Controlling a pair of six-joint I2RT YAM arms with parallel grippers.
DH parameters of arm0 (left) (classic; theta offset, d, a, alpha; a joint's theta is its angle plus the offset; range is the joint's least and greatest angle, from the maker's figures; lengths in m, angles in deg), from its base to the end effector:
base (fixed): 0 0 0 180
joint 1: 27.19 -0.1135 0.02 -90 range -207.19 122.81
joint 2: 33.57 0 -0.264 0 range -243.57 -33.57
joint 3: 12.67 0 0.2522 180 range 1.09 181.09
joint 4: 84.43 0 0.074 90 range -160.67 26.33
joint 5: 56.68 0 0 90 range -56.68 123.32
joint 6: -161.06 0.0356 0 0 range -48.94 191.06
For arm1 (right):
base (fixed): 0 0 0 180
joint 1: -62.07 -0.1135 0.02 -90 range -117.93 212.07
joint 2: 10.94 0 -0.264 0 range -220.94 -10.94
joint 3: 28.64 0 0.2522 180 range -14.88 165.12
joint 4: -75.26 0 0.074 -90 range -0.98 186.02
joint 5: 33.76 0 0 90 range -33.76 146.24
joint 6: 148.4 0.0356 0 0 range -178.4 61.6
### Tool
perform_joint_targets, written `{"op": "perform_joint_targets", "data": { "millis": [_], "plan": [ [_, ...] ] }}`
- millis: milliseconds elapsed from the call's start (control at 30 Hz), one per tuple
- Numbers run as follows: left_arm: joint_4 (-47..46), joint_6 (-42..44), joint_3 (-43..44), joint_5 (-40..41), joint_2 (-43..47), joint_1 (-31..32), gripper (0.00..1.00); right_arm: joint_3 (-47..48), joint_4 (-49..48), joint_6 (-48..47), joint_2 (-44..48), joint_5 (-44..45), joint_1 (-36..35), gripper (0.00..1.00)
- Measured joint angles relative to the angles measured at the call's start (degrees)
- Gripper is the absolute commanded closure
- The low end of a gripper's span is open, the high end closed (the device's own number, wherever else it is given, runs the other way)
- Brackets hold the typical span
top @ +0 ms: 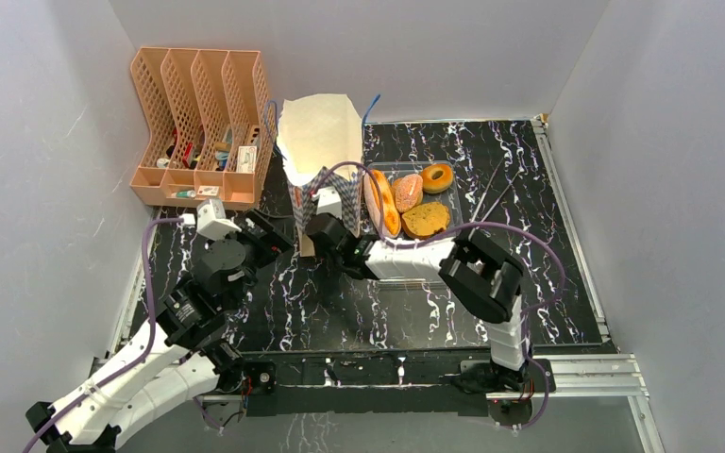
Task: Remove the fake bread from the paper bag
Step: Move the paper bag to the center of the board, then reset both arms
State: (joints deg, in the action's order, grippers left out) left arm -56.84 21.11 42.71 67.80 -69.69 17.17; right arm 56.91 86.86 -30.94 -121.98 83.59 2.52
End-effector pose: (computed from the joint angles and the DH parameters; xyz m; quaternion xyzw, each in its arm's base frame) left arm 0.1193 -0.0884 0.3373 -0.2288 0.7123 -0.3054 0.5891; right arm 0.2303 0.3595 0.1877 -0.1392 0.8651 0.1445 0.4597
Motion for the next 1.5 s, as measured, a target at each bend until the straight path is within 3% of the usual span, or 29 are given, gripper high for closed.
{"op": "perform_joint_targets", "data": {
  "millis": [267,367,500,733,833,967,1100,1300,1500],
  "plan": [
    [2.84,-2.95,-3.93,3.32,0.02,-0.02,0.16,13.99,0.74,-4.11,-9.01,-4.02,6.01,0.99],
    [2.95,-3.80,-4.26,4.59,-1.49,-0.02,0.16,17.44,1.14,-5.31,-10.08,-5.07,7.98,0.89],
    [2.45,-4.63,-5.14,6.47,-2.54,-0.02,0.16,15.39,1.11,-5.84,-8.46,-6.10,9.09,0.72],
    [0.48,-4.90,-6.10,10.12,-4.04,-0.02,0.16,-5.42,3.06,-4.37,9.68,-6.58,7.30,0.50],
    [-1.53,-3.08,-6.08,11.93,-5.16,-0.02,0.16,-11.58,4.26,-3.85,20.44,-2.21,6.88,0.32],
    [-3.21,0.70,-5.22,14.51,-8.55,-0.02,0.16,-15.19,5.20,-4.42,32.35,5.92,9.11,0.26],
    [-6.64,7.72,-3.74,17.05,-12.33,-0.04,0.15,-16.96,6.69,-4.42,39.43,9.49,20.39,0.24],
    [-17.68,25.38,-2.62,18.29,-19.58,-1.79,0.14,-18.67,9.18,-4.07,38.32,10.27,42.27,0.14],
    [-27.91,36.11,-7.30,14.25,-19.87,-11.89,0.16,-18.29,16.00,0.59,34.07,10.58,46.42,0.05]
  ]
}}
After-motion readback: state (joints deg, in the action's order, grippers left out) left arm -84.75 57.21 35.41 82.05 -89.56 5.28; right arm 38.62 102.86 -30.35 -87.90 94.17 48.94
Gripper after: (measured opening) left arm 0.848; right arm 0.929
